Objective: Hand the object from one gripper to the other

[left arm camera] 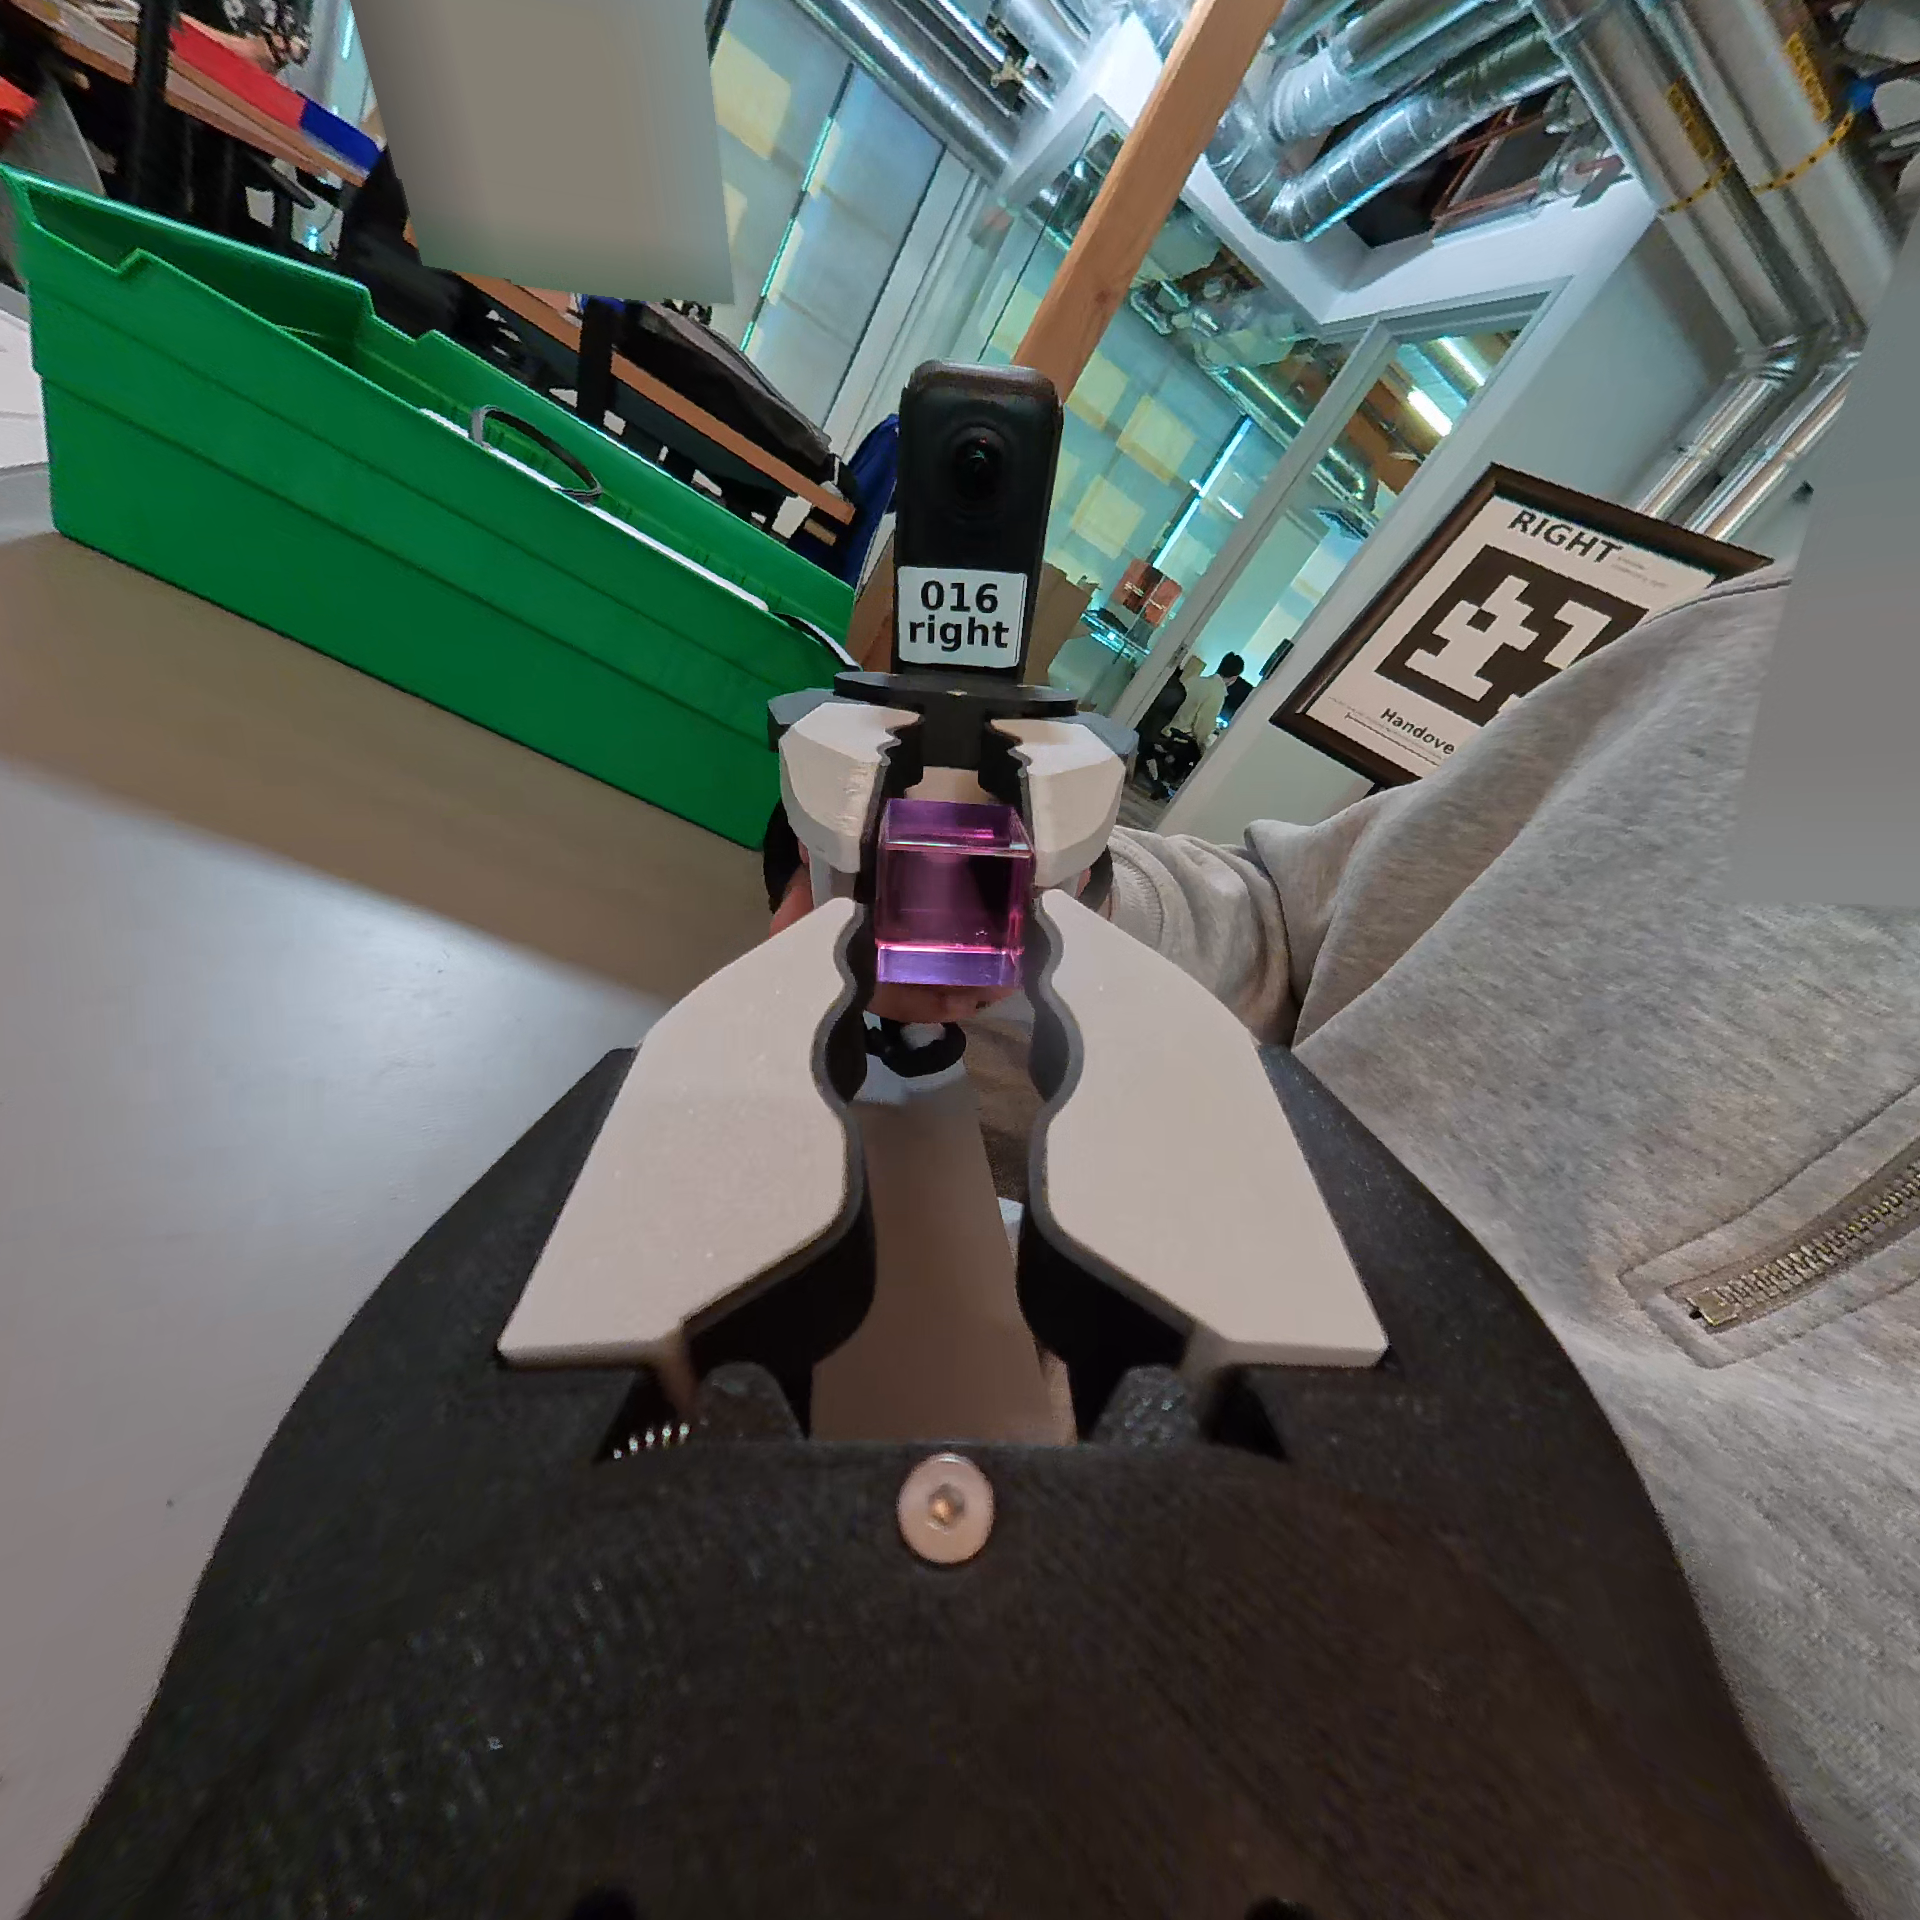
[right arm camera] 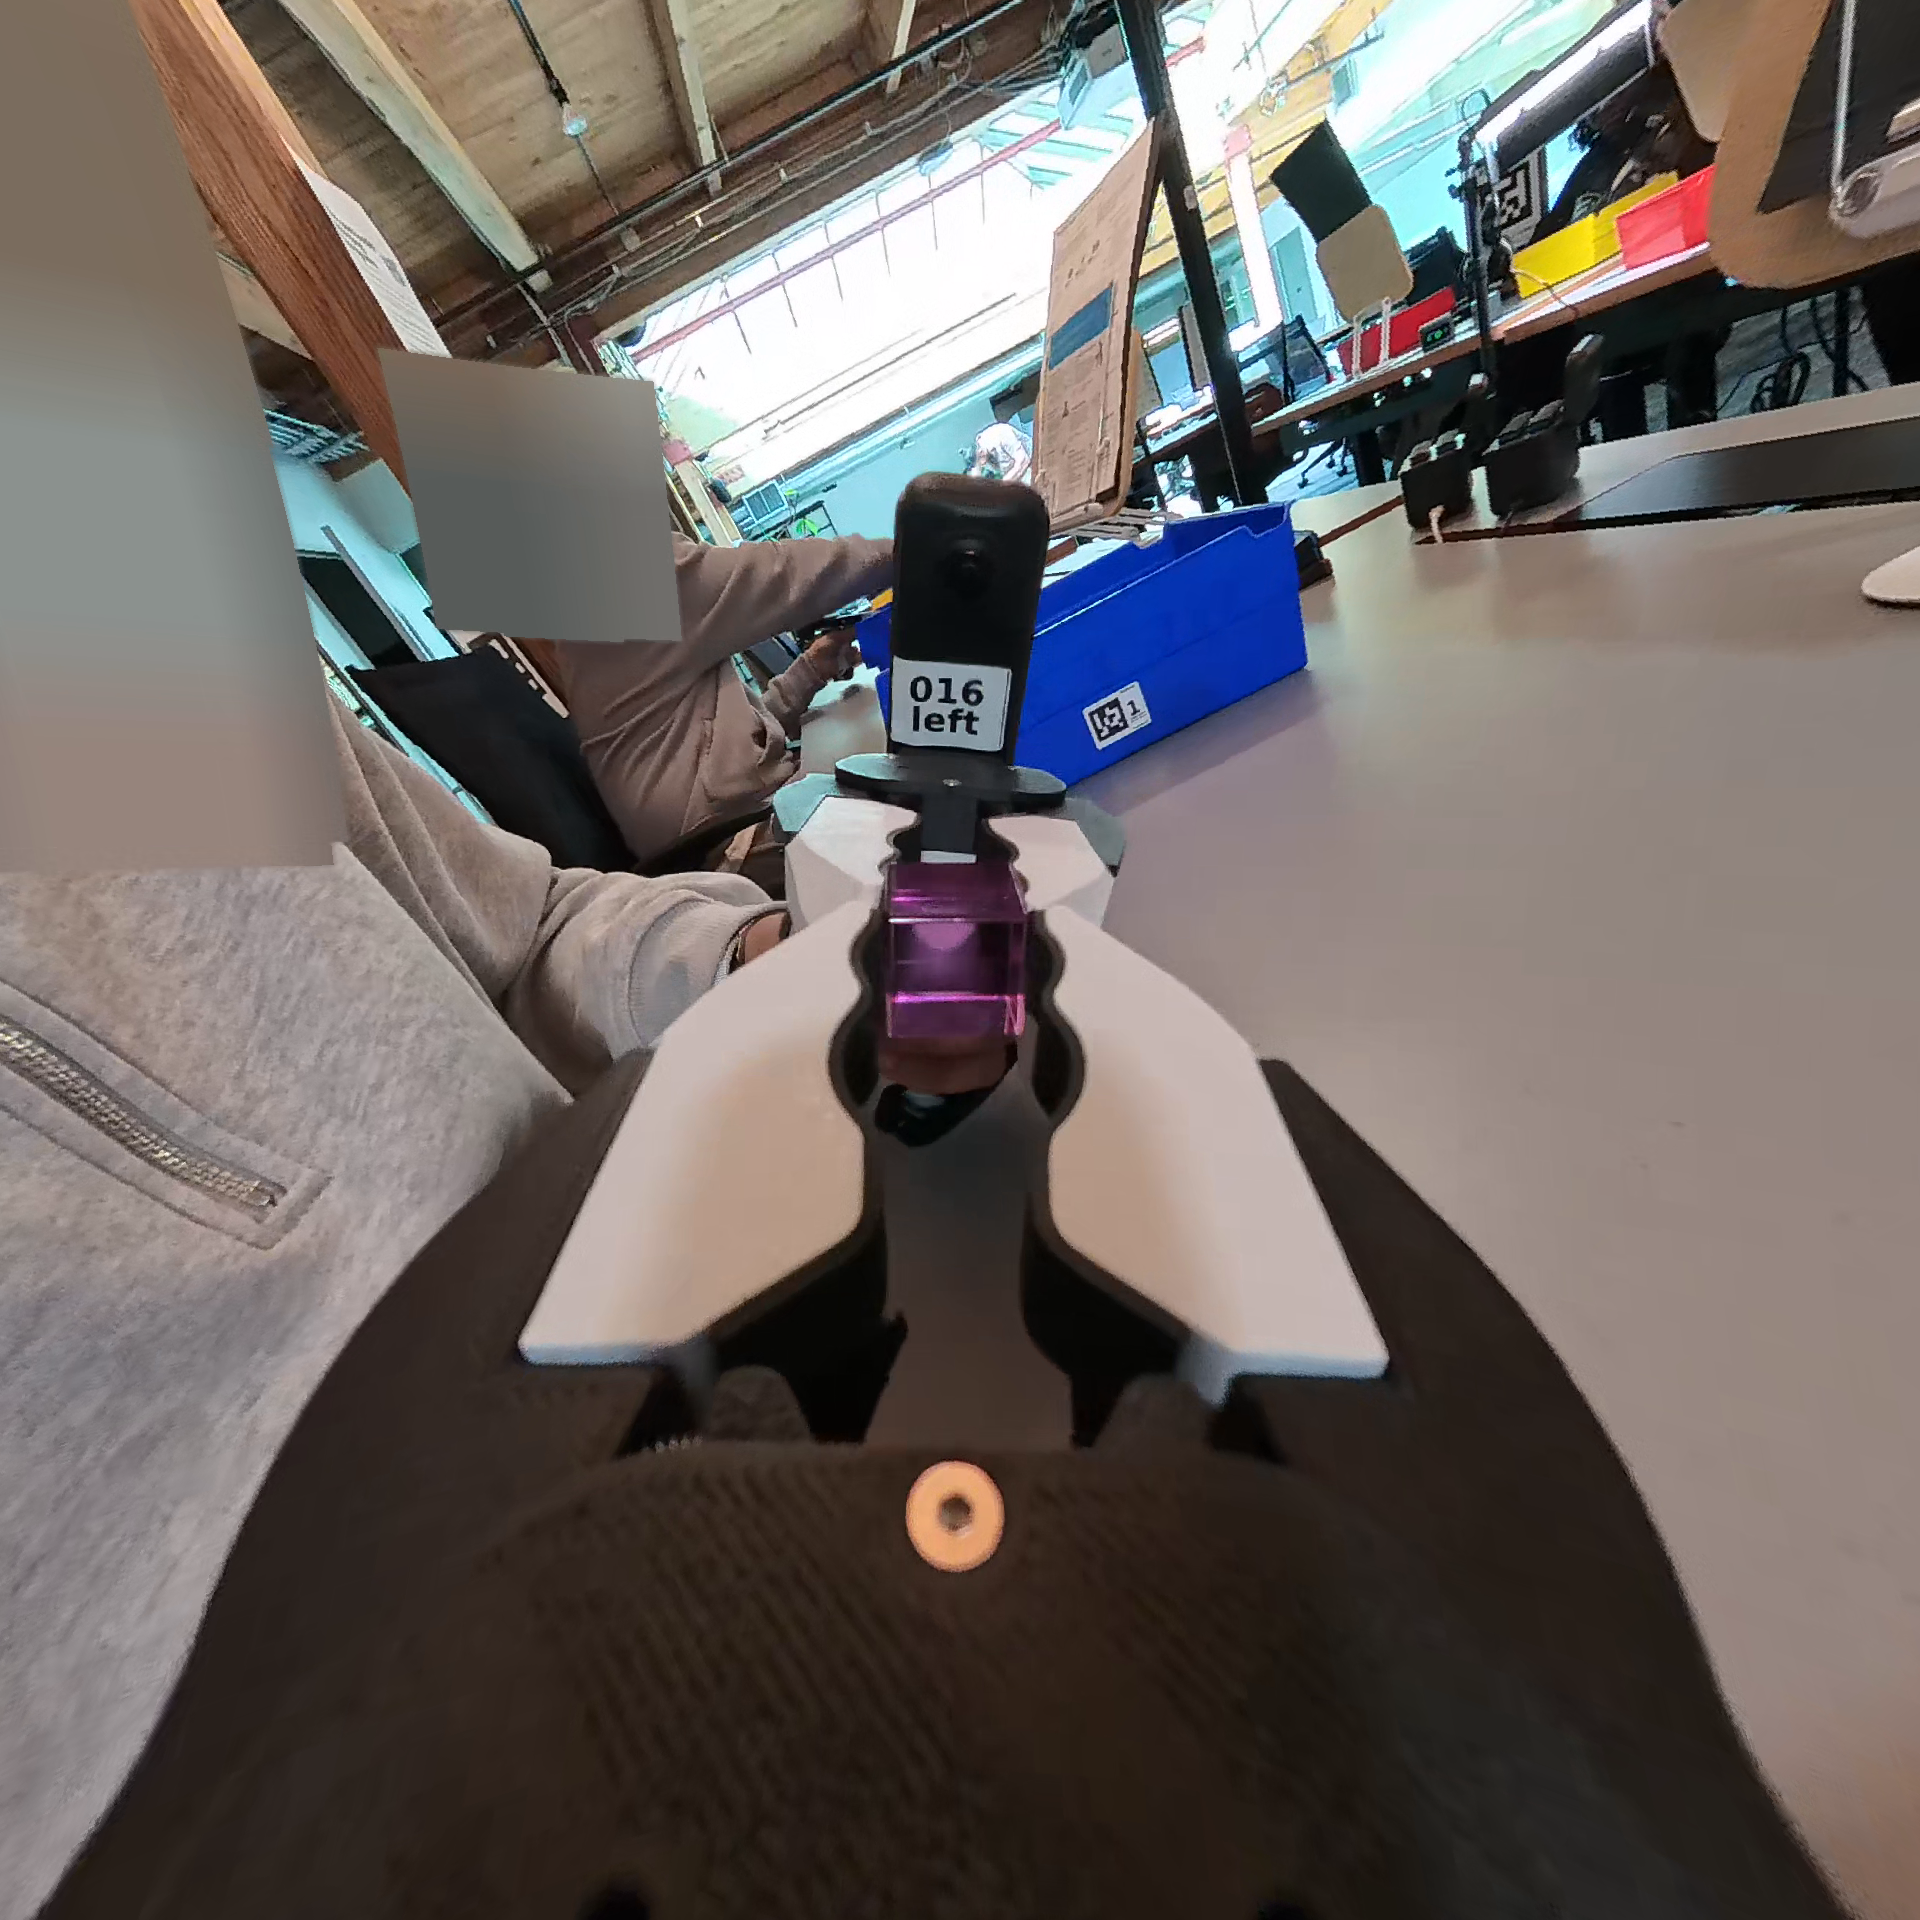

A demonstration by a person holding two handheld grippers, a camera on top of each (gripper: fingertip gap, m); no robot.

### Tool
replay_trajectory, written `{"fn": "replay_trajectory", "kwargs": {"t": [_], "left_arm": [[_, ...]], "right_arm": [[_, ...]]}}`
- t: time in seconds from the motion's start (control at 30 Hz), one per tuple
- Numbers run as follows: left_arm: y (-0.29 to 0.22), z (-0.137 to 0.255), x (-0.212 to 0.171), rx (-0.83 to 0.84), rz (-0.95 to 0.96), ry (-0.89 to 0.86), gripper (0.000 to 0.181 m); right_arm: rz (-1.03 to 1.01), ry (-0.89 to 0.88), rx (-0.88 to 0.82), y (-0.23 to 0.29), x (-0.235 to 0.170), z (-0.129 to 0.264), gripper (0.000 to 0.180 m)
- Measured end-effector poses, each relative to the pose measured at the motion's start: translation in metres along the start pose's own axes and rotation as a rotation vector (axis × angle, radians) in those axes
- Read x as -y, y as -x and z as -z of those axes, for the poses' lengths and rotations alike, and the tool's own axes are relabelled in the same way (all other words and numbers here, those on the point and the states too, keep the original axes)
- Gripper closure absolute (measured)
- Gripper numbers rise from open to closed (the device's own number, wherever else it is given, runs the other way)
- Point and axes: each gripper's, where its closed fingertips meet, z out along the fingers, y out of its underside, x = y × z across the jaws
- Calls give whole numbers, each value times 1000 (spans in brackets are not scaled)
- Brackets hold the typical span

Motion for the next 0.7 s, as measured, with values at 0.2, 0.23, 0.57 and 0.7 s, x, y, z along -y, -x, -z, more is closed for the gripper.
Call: {"fn": "replay_trajectory", "kwargs": {"t": [0.2, 0.23, 0.57, 0.7], "left_arm": [[6, 4, 8, 35, 11, -55, 130], [7, 5, 9, 43, 8, -65, 130], [8, 7, 11, 36, 34, -75, 138], [9, 11, 16, 61, -4, -95, 139]], "right_arm": [[-42, -64, 6, -1, 12, 8, 153], [-58, -73, 9, -2, 13, 9, 153], [-125, -102, 40, -2, 16, 11, 154], [-170, -108, 57, -2, 17, 11, 154]]}}
